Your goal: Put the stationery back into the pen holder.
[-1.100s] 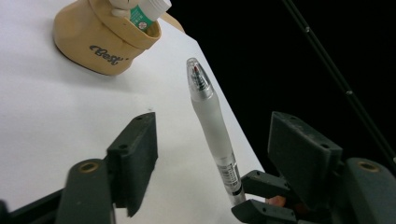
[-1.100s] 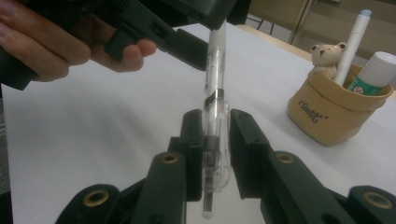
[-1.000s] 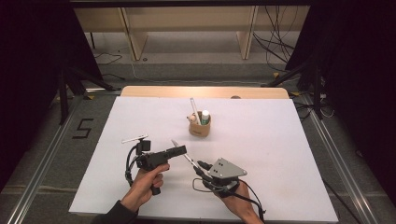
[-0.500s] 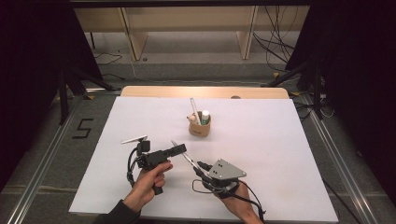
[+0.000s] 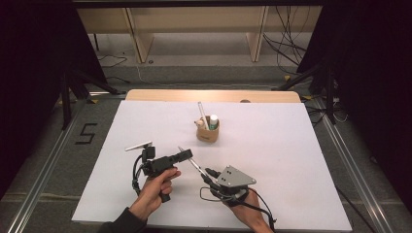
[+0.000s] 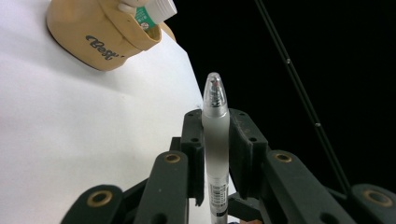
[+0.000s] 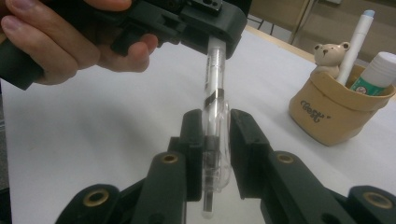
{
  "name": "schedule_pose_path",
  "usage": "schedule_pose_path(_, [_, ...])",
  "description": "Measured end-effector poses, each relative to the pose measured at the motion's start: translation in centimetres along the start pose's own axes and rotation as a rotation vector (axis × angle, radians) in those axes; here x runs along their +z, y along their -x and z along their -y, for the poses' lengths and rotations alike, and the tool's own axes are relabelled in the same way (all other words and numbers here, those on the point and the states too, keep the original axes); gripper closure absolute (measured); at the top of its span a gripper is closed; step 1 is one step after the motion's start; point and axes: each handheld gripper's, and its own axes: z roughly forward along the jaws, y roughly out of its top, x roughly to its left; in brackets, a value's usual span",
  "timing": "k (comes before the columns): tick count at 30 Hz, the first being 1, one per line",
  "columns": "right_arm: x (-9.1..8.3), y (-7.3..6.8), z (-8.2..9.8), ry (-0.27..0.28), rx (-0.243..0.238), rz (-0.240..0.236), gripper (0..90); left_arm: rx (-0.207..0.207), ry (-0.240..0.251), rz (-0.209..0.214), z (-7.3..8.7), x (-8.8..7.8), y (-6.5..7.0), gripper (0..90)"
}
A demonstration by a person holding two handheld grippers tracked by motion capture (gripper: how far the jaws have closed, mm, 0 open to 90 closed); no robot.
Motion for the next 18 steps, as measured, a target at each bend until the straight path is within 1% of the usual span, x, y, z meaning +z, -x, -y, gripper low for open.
schedule_pose_path(3, [0.1, 0.0, 0.1, -0.004, 0.0, -0.001, 76.5, -0.004, -0.005, 0.015, 0.0, 0.0, 0.0, 78.4])
schedule_pose_path(5, [0.1, 0.1, 0.2, -0.004, 0.005, -0.002, 76.4, -0.001, -0.007, 0.014, 0.0, 0.1, 0.1, 78.8])
schedule_pose_path(9, [0.1, 0.3, 0.2, -0.001, 0.013, -0.013, 75.1, 0.017, -0.012, 0.019, -0.1, 0.0, 0.3, 79.4])
schedule_pose_path(10, [0.1, 0.3, 0.3, -0.001, 0.017, -0.018, 73.4, 0.029, -0.013, 0.022, -0.1, 0.0, 0.4, 79.4])
schedule_pose_path(12, [0.1, 0.5, 0.2, -0.003, 0.026, -0.02, 63.9, 0.042, -0.011, 0.026, -0.1, -0.1, 0.6, 79.5])
schedule_pose_path(13, [0.1, 0.6, 0.2, -0.008, 0.036, -0.022, 61.2, 0.052, -0.007, 0.023, -0.2, -0.1, 0.7, 79.5])
schedule_pose_path(16, [-0.2, 0.9, 0.2, 0.013, 0.059, -0.03, 54.0, 0.086, 0.002, 0.01, -0.4, -0.3, 0.8, 79.5])
schedule_pose_path(18, [-0.4, 1.1, 0.1, 0.016, 0.075, -0.036, 49.6, 0.099, 0.012, 0.001, -0.7, -0.3, 0.7, 79.5])
